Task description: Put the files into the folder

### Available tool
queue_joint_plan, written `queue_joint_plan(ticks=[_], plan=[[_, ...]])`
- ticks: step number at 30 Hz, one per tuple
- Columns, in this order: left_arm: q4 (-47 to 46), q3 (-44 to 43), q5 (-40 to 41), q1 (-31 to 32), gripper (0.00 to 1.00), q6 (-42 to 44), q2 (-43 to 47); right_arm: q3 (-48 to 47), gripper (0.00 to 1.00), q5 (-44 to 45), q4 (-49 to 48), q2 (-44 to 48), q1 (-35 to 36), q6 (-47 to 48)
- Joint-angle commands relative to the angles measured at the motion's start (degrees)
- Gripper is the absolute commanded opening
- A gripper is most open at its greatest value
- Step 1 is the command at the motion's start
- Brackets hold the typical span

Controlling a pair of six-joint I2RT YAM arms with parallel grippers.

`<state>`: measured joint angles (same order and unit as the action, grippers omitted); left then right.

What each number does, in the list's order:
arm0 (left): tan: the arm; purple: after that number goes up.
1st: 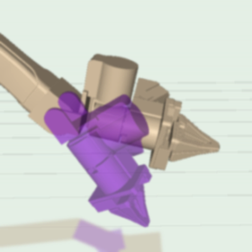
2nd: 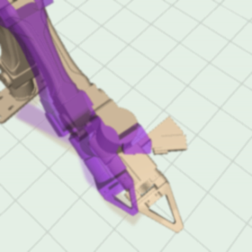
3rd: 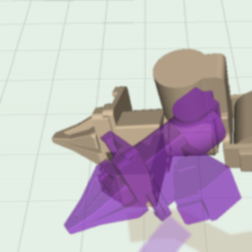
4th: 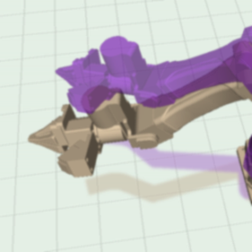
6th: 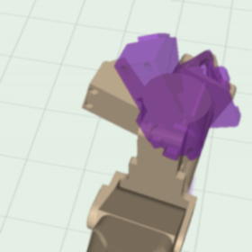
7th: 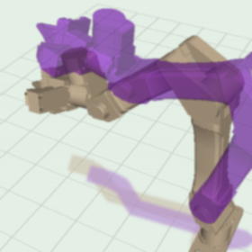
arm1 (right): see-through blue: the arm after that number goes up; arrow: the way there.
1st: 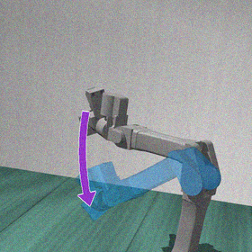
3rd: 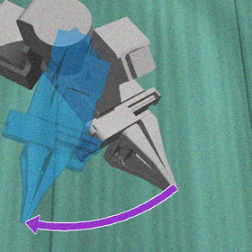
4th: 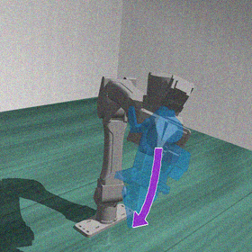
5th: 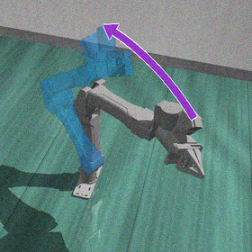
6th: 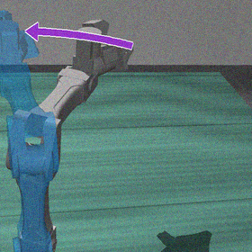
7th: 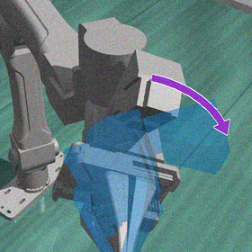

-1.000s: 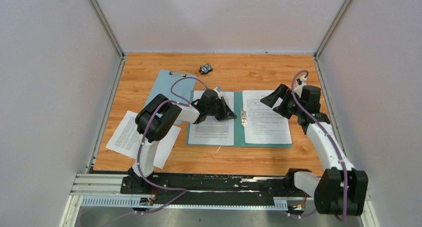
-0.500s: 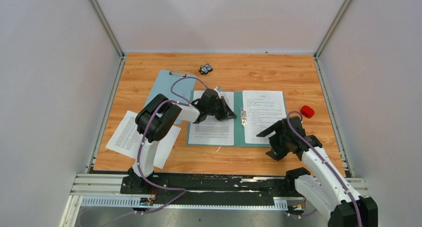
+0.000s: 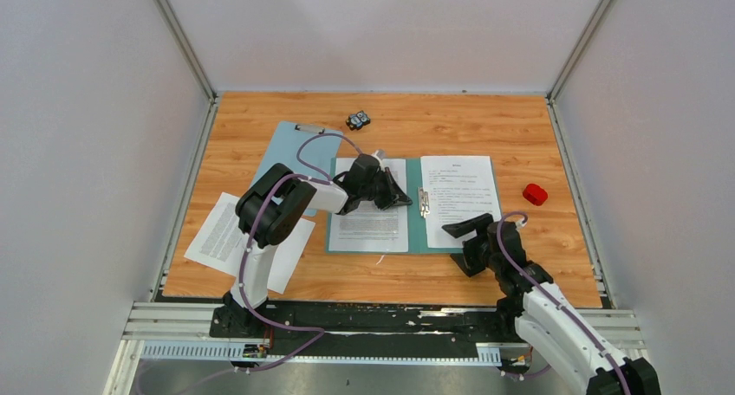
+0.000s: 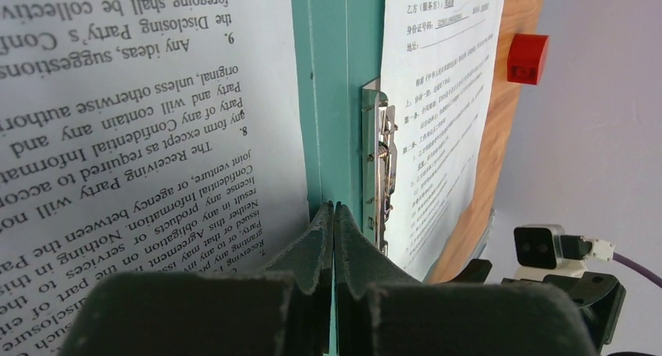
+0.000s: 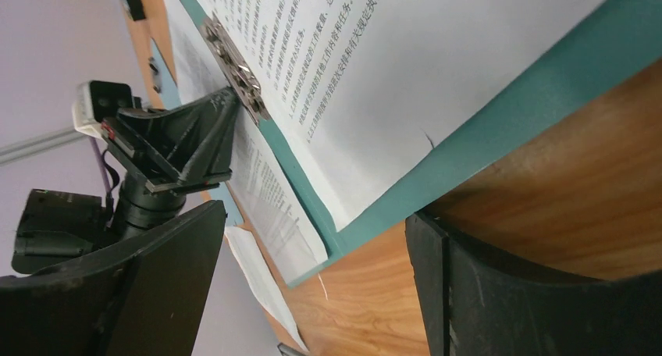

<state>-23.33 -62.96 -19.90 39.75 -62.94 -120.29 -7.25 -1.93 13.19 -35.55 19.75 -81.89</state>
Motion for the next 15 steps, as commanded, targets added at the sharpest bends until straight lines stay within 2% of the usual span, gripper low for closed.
queue_joint_plan(ticks=[1,4,7,15], plan=[[4.03,0.75,3.03,0.42,0.00,1.27,-0.82,5.50,0.88,11.55,-2.91,5.91,1.14,-1.48],[3.82,0.97,3.21,0.55,0.00,1.18,-0.90,6.78,0.87,14.81,-3.98,10.58,1.73,-0.89],[3.91,0.52,3.30,0.84,0.00,1.12,-1.36,10.17,0.87,16.21,-10.17,13.08,1.70,1.98],[4.75,0.52,3.55,1.21,0.00,1.86,-2.27,12.40,0.80,14.67,-20.93,11.62,1.70,11.00]])
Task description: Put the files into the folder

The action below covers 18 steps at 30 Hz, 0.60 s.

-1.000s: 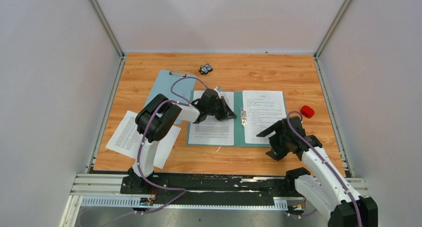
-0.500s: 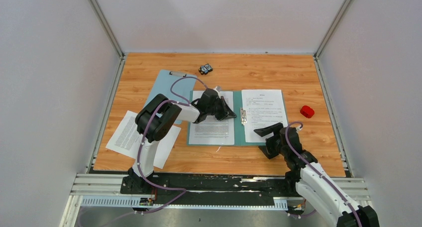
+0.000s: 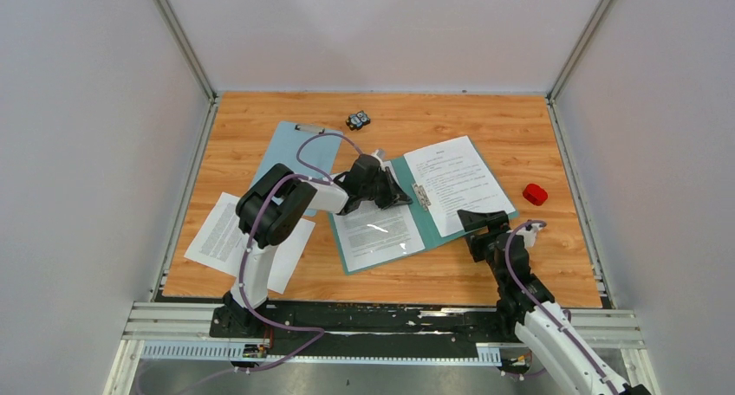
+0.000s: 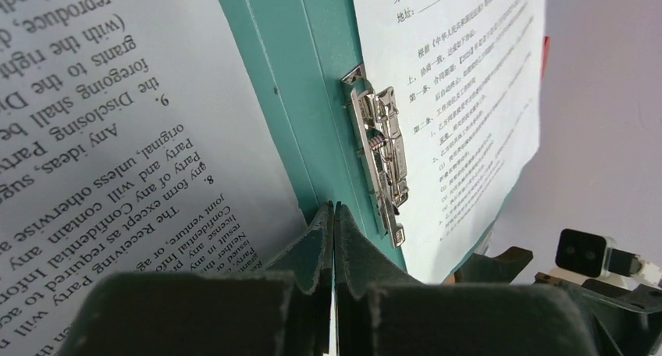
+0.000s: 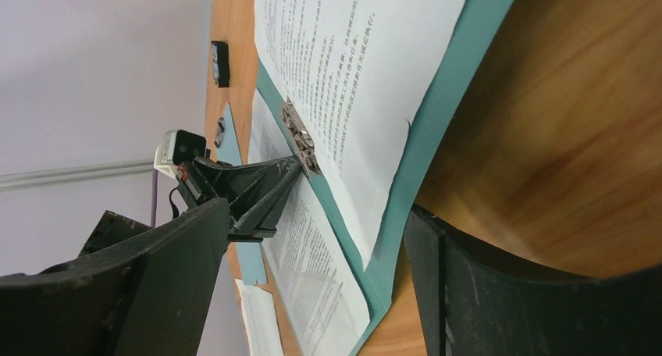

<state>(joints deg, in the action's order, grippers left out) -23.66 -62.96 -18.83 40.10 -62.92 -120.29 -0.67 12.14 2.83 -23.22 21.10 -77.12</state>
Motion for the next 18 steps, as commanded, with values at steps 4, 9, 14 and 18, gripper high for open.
queue_joint_plan(ticks=[4,9,14,18], plan=[[5.19,0.61,2.65,1.08,0.00,1.96,-2.41,5.60,0.66,-0.49,-14.19,-1.38,0.34,14.59],[5.68,0.30,2.92,1.28,0.00,2.17,-2.49,4.41,0.50,-8.75,-21.18,0.29,0.35,31.84],[5.80,-0.04,3.01,1.54,0.00,2.23,-2.66,1.21,0.56,-19.06,-19.33,1.47,0.34,43.68],[5.67,0.48,3.16,1.56,0.00,2.36,-2.35,-3.25,0.69,-26.49,-16.18,-0.19,0.34,46.09]])
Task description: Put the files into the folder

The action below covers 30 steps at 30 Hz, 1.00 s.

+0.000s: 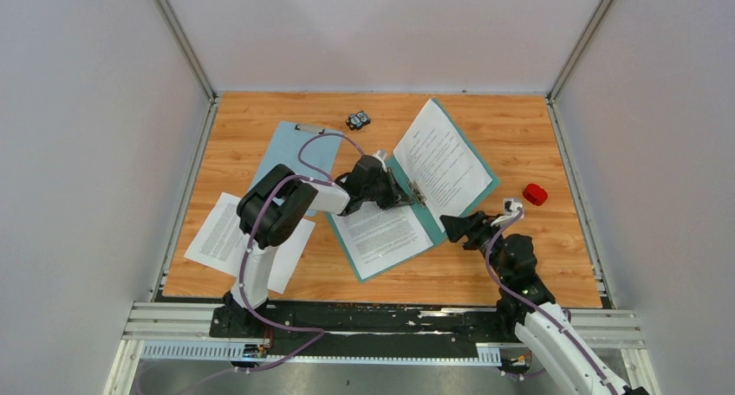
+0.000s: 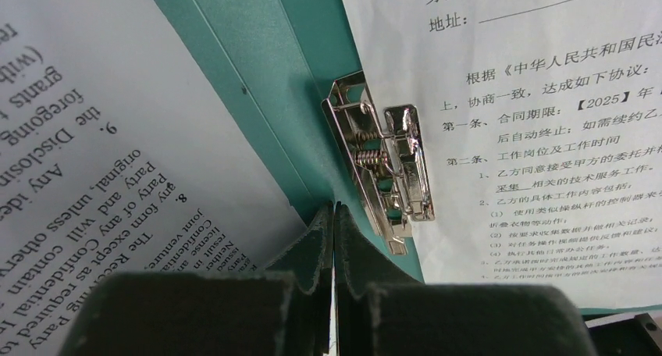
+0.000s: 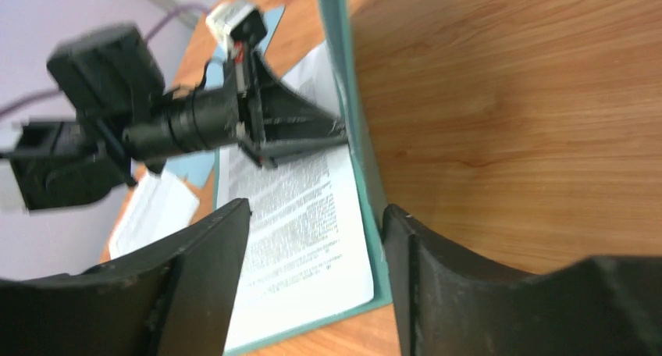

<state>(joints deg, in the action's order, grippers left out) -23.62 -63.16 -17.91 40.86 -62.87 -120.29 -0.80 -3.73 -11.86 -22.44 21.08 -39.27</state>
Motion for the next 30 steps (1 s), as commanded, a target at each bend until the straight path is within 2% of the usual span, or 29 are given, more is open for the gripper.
queue_joint_plan(ticks=[1,6,11,18,25,30], plan=[[5.58,0.74,2.34,0.81,0.00,2.42,-2.26,-3.82,0.70,-12.32,-1.24,-1.45,0.36,8.56],[6.25,0.73,2.65,0.81,0.00,3.20,-0.55,-7.74,0.76,-19.31,0.46,-2.17,0.36,9.94],[7.62,0.07,3.32,0.93,0.00,4.70,0.66,-10.48,0.80,-22.38,1.97,-0.83,0.42,11.13],[5.61,0.11,1.78,1.08,0.00,3.97,0.13,-11.42,0.82,-28.21,-4.20,-4.74,0.66,9.97],[10.49,-2.41,1.57,1.00,0.00,7.47,5.36,-16.40,0.83,-32.15,-3.94,-7.03,1.30,9.95],[12.68,-2.38,1.27,0.80,0.06,9.32,9.11,-19.58,0.86,-35.75,-3.58,-9.80,1.68,10.54]])
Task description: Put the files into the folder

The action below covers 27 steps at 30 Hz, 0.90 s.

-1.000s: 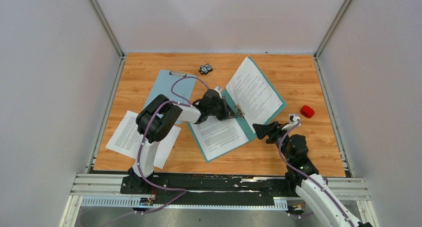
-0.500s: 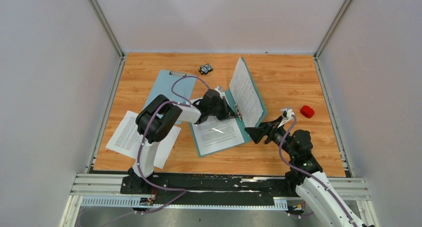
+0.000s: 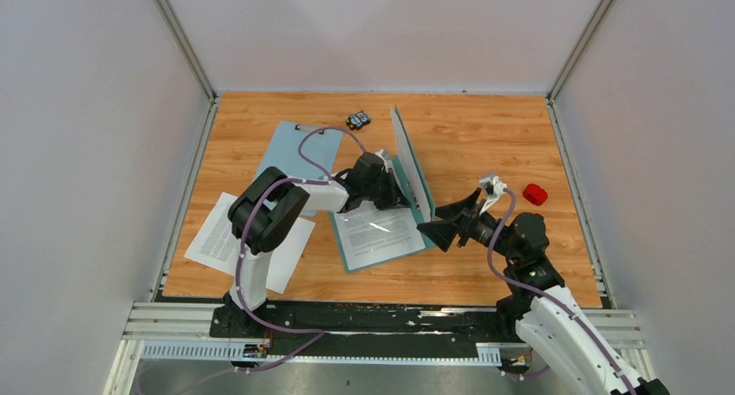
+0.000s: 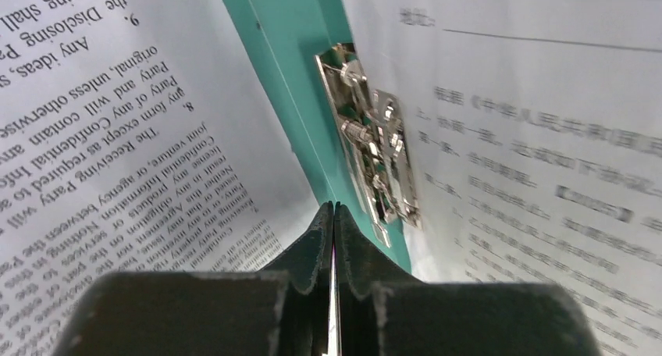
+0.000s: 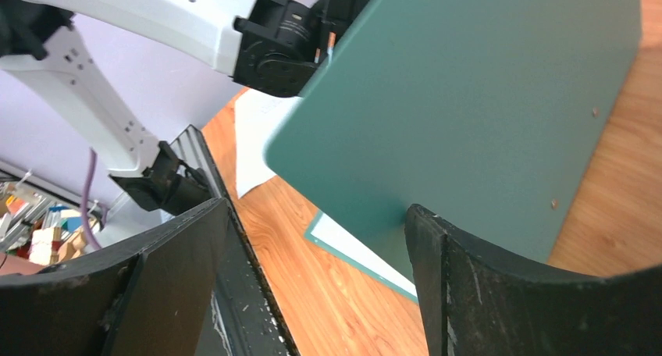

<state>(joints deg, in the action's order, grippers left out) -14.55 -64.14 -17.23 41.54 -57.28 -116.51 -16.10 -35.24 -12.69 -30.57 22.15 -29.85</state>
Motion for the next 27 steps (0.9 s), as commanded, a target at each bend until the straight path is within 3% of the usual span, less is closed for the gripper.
queue_joint_plan(ticks=[1,7,12,17,22,27], plan=[[4.27,-1.36,0.29,0.12,0.07,4.21,5.94,-4.58,0.86,-5.18,-2.99,-2.41,0.68,0.85],[8.77,2.63,1.48,-3.15,0.17,7.69,13.80,-5.07,0.87,-9.10,-10.04,-7.75,1.84,-2.59],[19.27,5.19,5.44,-9.91,0.31,12.58,24.07,-9.39,0.87,-11.49,-10.05,-15.15,5.47,-3.71],[28.48,6.13,6.58,-19.47,0.52,16.74,35.56,-13.59,0.86,-13.48,-6.06,-22.11,8.82,-2.18],[39.25,2.13,10.17,-24.11,0.67,21.81,41.90,-17.99,0.93,-13.28,1.16,-26.00,9.09,-3.30],[39.13,3.99,7.00,-24.23,0.71,22.33,44.75,-24.71,0.93,-3.05,12.19,-28.92,9.12,-2.80]])
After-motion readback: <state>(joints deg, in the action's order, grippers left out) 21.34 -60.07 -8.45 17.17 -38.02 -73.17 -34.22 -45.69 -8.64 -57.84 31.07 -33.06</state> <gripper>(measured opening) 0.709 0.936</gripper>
